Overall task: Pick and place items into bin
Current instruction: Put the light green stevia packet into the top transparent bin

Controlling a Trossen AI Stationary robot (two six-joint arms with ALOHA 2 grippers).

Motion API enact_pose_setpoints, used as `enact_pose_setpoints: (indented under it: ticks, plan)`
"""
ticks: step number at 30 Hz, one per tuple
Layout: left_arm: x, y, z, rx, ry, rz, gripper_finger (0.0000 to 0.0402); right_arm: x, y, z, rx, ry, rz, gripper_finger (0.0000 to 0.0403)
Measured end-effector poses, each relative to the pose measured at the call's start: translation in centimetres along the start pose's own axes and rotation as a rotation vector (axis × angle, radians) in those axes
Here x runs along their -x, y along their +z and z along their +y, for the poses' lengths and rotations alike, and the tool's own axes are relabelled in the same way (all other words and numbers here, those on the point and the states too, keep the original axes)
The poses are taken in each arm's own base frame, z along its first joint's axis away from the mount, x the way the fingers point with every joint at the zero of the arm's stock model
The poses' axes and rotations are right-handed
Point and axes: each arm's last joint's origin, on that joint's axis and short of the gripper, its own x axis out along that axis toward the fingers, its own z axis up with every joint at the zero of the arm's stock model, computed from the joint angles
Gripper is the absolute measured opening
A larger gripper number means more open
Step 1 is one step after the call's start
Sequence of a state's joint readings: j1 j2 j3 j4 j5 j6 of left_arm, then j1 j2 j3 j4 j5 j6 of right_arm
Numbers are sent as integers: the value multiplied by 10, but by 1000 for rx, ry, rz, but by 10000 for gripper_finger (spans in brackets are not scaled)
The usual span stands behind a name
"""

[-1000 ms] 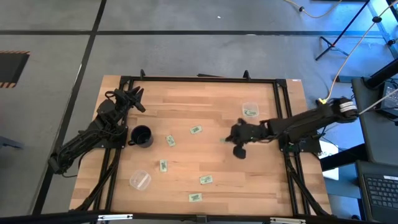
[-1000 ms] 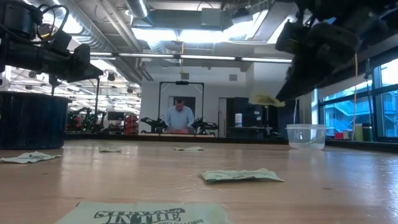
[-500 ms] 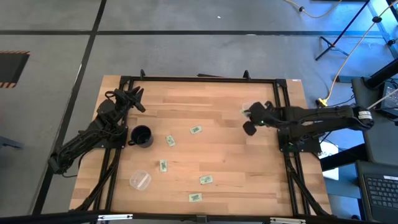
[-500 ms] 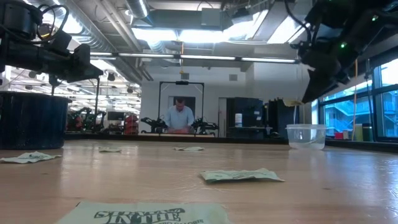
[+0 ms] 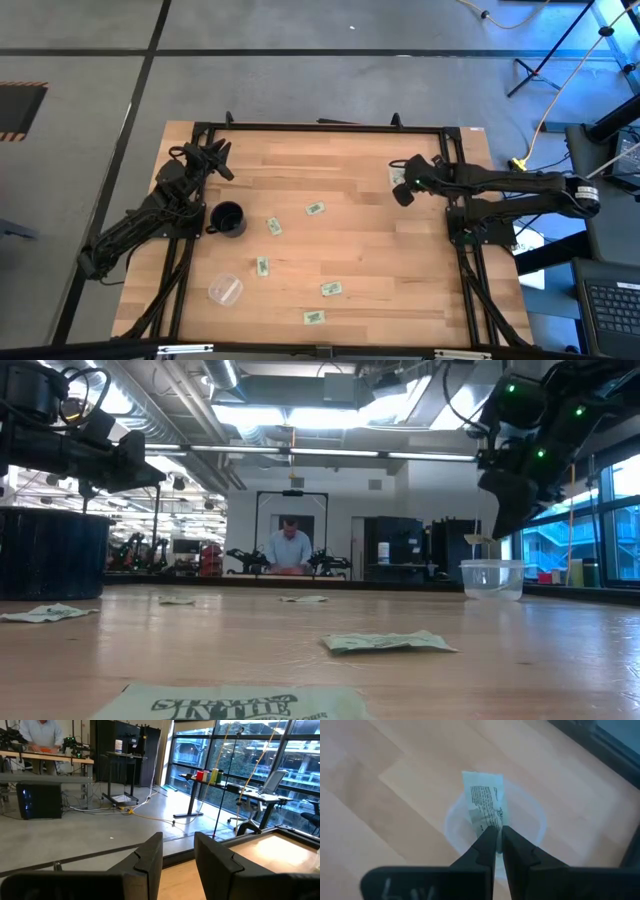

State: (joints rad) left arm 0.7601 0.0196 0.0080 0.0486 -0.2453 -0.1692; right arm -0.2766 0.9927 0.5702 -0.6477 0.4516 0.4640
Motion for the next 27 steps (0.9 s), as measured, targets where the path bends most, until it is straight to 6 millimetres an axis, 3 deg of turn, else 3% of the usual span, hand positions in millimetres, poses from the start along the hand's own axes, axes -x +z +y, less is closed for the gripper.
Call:
enact_pose_setpoints:
  ticks: [27]
  plan:
    - [0,0,0,0,0,0,106,-44,-6,7,33,-105,156,28]
